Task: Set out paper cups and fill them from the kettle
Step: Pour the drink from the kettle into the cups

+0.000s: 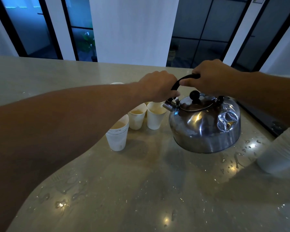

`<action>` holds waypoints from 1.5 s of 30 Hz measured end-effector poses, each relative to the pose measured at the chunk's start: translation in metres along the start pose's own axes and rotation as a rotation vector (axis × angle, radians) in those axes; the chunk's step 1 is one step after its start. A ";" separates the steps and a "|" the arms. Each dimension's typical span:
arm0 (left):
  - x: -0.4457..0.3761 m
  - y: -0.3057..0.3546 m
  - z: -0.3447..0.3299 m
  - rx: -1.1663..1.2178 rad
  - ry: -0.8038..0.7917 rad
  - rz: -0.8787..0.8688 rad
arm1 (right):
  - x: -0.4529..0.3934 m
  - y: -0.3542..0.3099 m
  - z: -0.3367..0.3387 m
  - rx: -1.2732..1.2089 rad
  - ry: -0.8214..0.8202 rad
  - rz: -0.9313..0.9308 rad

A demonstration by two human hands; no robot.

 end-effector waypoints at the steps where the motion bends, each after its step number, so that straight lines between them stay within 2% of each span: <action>1: 0.000 0.000 0.000 0.002 -0.001 0.000 | 0.000 0.000 0.000 0.001 0.000 0.000; 11: 0.001 -0.002 0.001 -0.019 0.003 -0.003 | -0.001 0.001 -0.005 -0.032 0.001 -0.002; 23: -0.004 0.036 -0.001 -0.188 -0.002 -0.108 | 0.027 0.038 -0.020 -0.238 -0.019 -0.149; 31: -0.011 0.073 -0.032 -0.289 -0.062 -0.149 | 0.054 0.083 -0.062 -0.417 0.000 -0.350; 38: -0.014 0.089 -0.056 -0.312 -0.128 -0.189 | 0.067 0.099 -0.087 -0.376 0.020 -0.381; 45: -0.010 0.078 -0.061 -0.172 -0.045 -0.098 | 0.065 0.098 -0.085 -0.190 0.089 -0.323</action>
Point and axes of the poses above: each hand's wrist, its own x-axis away from the middle knuckle, its own z-axis out of the back of the hand, y = z × x, the point moved 10 cm from there along -x, towards the middle knuckle, and after that the axes turned 10 degrees about x, right-handed, at the moved point
